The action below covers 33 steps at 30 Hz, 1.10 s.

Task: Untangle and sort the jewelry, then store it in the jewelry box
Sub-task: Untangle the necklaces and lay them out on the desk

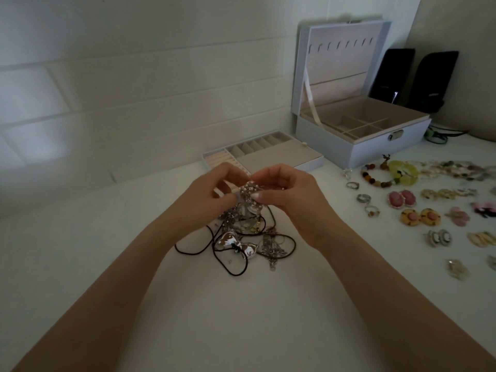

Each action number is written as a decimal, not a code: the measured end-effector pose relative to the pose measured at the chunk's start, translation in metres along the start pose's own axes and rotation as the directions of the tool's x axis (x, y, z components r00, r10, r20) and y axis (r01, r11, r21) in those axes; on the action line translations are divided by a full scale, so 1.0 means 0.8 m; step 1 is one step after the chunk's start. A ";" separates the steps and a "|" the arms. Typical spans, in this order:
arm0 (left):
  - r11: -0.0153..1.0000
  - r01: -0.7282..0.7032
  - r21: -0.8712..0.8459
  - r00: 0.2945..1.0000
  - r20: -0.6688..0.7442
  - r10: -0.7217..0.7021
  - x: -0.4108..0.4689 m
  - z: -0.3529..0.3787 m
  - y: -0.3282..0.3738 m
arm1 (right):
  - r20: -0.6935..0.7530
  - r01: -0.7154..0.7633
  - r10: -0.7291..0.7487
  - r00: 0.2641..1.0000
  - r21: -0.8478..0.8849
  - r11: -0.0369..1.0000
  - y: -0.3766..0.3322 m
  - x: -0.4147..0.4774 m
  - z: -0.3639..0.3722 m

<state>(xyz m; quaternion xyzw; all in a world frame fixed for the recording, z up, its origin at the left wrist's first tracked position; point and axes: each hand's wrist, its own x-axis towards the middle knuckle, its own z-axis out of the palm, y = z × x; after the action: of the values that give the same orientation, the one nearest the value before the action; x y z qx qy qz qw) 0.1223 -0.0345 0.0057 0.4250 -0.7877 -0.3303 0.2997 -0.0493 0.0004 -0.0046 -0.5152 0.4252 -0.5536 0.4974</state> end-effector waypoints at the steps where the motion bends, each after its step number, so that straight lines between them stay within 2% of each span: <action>1: 0.992 0.051 -0.115 0.997 0.066 -0.043 -0.001 0.002 0.002 | -0.017 0.030 -0.031 0.999 -0.031 0.999 0.000 0.000 0.001; 3: 0.969 0.115 -0.218 0.989 0.113 -0.092 -0.001 0.009 0.002 | -0.034 0.081 -0.084 0.996 -0.076 0.994 -0.002 -0.001 0.002; 6: 0.957 0.071 -0.281 0.997 0.033 -0.065 0.000 0.013 0.000 | -0.019 0.110 -0.113 0.993 -0.105 0.988 -0.004 -0.002 0.004; 12: 0.920 -0.057 -0.387 0.993 -0.114 0.014 -0.001 0.012 0.004 | 0.031 0.031 -0.027 0.999 -0.123 0.992 -0.004 0.000 0.000; 16: 0.890 -0.093 -0.446 0.988 -0.152 0.028 -0.002 0.012 0.007 | 0.014 0.000 0.003 1.000 -0.200 0.980 -0.005 0.000 -0.001; 18: 0.881 -0.099 -0.462 0.986 -0.166 0.024 -0.002 0.011 0.006 | 0.005 -0.007 0.008 1.000 -0.165 0.986 -0.005 0.000 0.000; 23: 0.899 -0.100 -0.427 0.984 -0.179 0.025 -0.001 0.011 0.006 | -0.031 0.023 -0.025 0.999 -0.041 0.999 -0.008 0.000 0.001; 30: 0.983 -0.040 -0.177 0.983 -0.181 0.008 0.002 0.010 -0.003 | -0.012 0.018 -0.016 1.000 0.158 0.987 -0.015 0.000 -0.004; 33: 0.977 -0.033 -0.209 0.994 -0.106 0.011 -0.001 0.010 0.003 | 0.009 0.020 -0.022 1.000 0.140 0.990 -0.016 0.000 -0.006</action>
<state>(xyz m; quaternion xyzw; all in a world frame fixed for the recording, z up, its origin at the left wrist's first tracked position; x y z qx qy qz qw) 0.1158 -0.0310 0.0024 0.3988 -0.7363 -0.3859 0.3872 -0.0552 0.0021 0.0071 -0.4864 0.3774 -0.5846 0.5285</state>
